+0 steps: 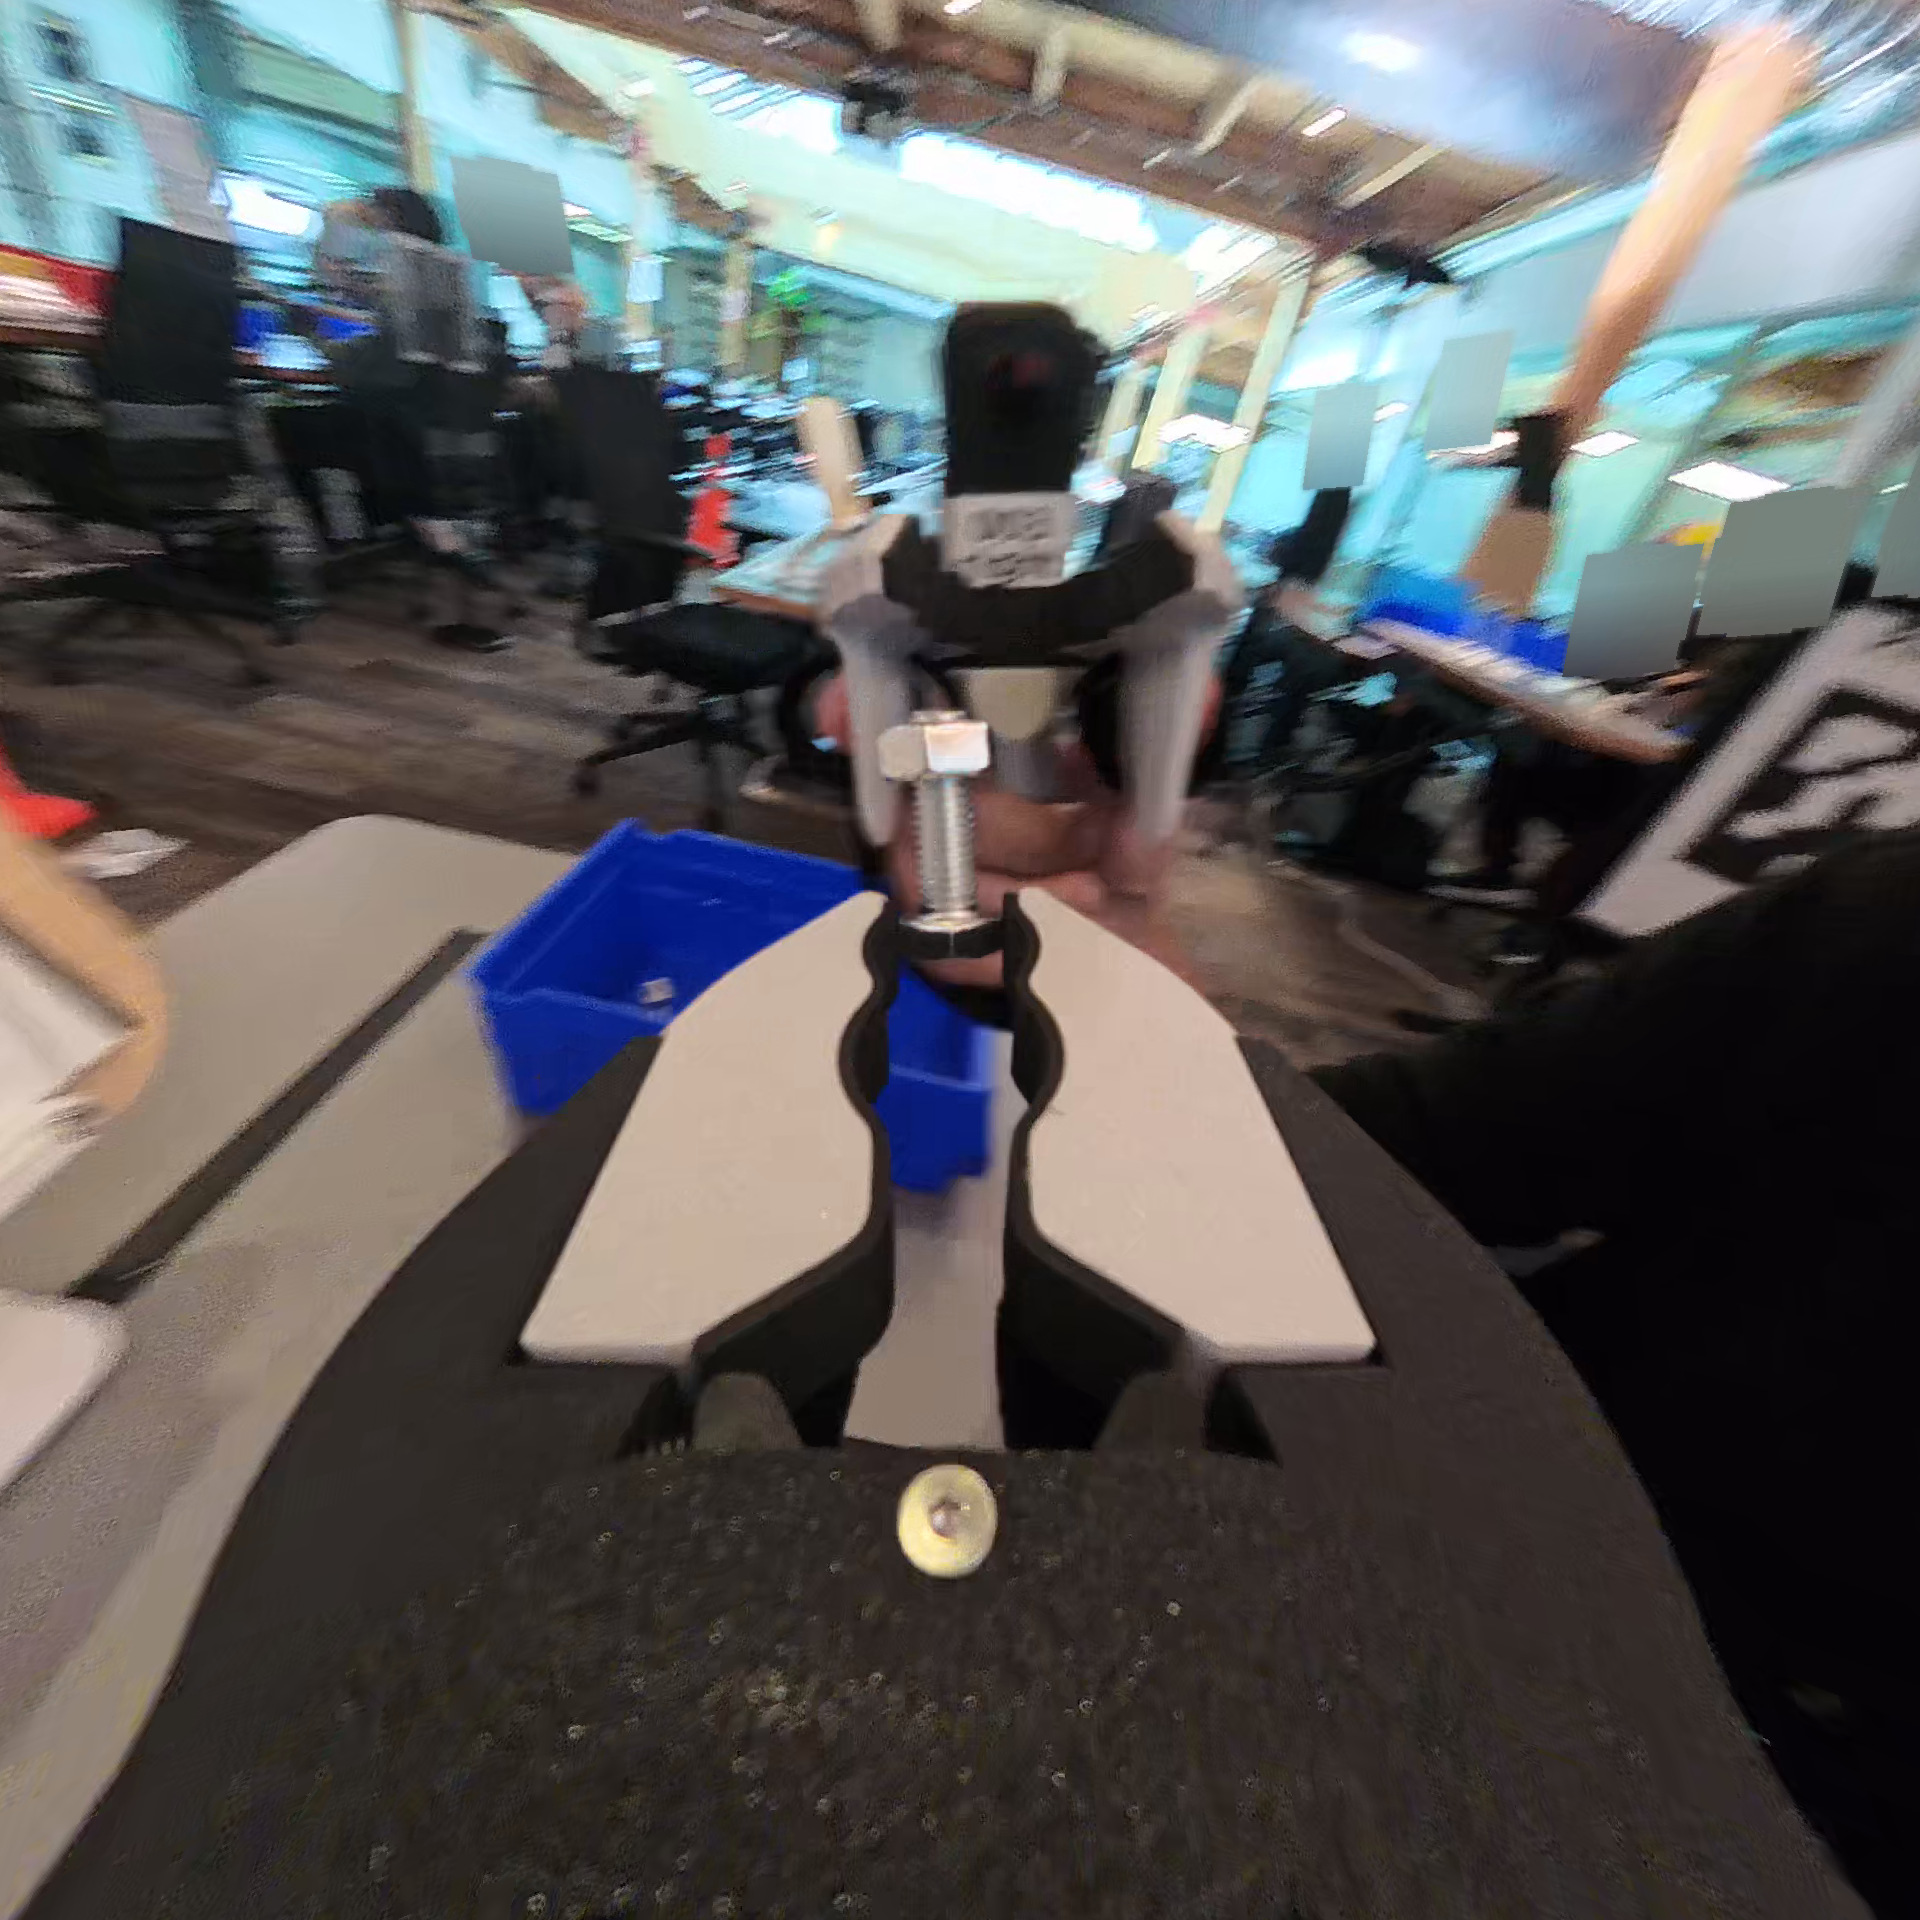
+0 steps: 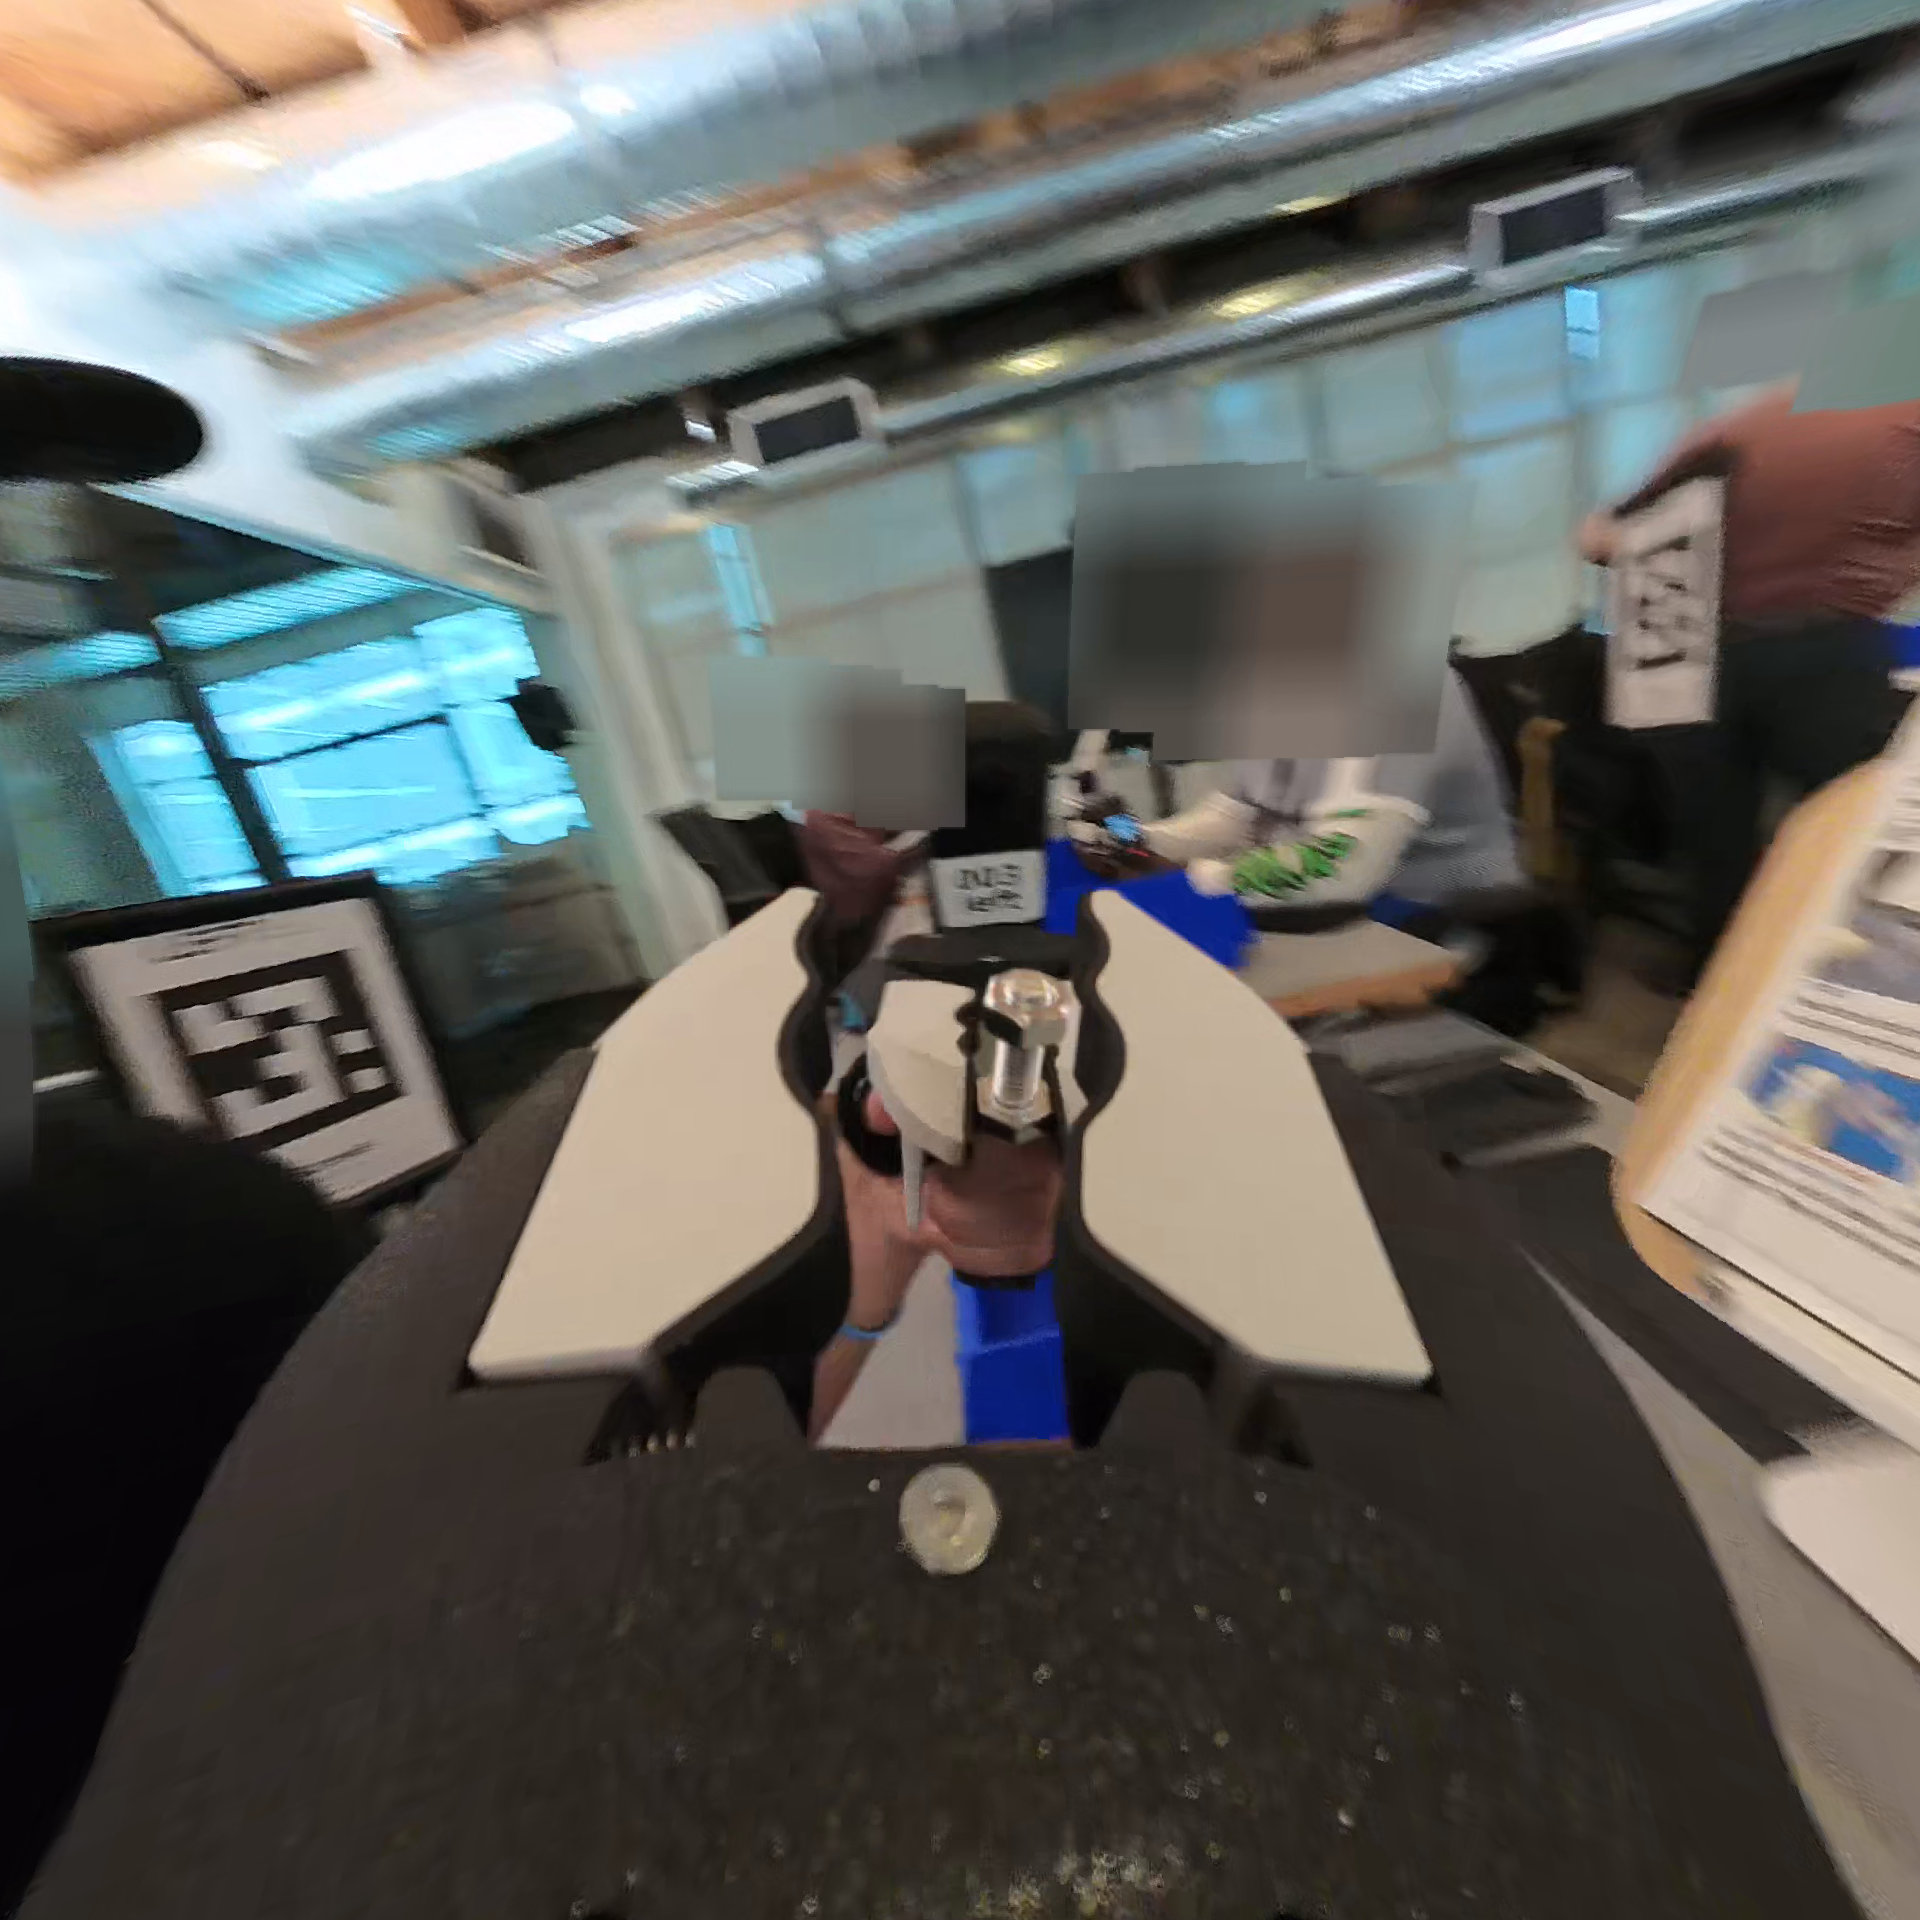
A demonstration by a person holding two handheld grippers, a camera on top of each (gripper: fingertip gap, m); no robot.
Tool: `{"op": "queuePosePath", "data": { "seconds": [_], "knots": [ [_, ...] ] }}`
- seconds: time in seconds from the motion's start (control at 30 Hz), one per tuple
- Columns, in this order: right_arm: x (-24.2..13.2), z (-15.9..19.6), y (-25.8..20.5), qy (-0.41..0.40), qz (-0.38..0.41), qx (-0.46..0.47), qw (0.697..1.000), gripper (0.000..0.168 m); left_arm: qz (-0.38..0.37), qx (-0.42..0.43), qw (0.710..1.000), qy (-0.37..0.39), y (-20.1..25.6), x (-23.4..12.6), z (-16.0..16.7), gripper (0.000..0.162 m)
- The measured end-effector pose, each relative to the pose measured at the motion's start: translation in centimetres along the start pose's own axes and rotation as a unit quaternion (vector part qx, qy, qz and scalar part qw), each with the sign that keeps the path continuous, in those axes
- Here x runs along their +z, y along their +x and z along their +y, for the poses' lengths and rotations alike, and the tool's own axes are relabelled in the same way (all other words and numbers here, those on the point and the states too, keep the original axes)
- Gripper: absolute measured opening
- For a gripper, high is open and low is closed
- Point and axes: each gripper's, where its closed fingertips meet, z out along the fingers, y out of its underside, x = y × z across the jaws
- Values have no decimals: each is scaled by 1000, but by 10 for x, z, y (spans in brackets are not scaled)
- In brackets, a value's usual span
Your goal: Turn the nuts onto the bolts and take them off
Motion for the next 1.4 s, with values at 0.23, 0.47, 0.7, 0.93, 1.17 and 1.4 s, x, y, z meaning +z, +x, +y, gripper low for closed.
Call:
{"op": "queuePosePath", "data": {
  "seconds": [0.23, 0.47, 0.7, 0.93, 1.17, 1.4],
  "knots": [
    [2, 14, -21, 1, -174, 112, 978, 51, 188, -82, 978, 37, 41, -6, -8, 17],
    [17, 33, -9, -40, -114, 82, 989, 18, 160, -87, 983, 26, 30, 5, 0, 18],
    [22, 45, 24, -96, 73, 69, 990, 17, -37, 24, 999, -23, -8, 8, 8, 18],
    [-1, 50, 51, -179, 303, -46, 935, 18, -175, 100, 976, -80, -36, 6, 17, 18],
    [12, 30, 12, -129, 143, -61, 979, 40, -113, 74, 990, -45, -15, 4, 6, 18],
    [-7, 11, -12, -40, -96, 85, 991, 51, 98, -10, 995, 7, 36, 1, -4, 18]
  ]
}}
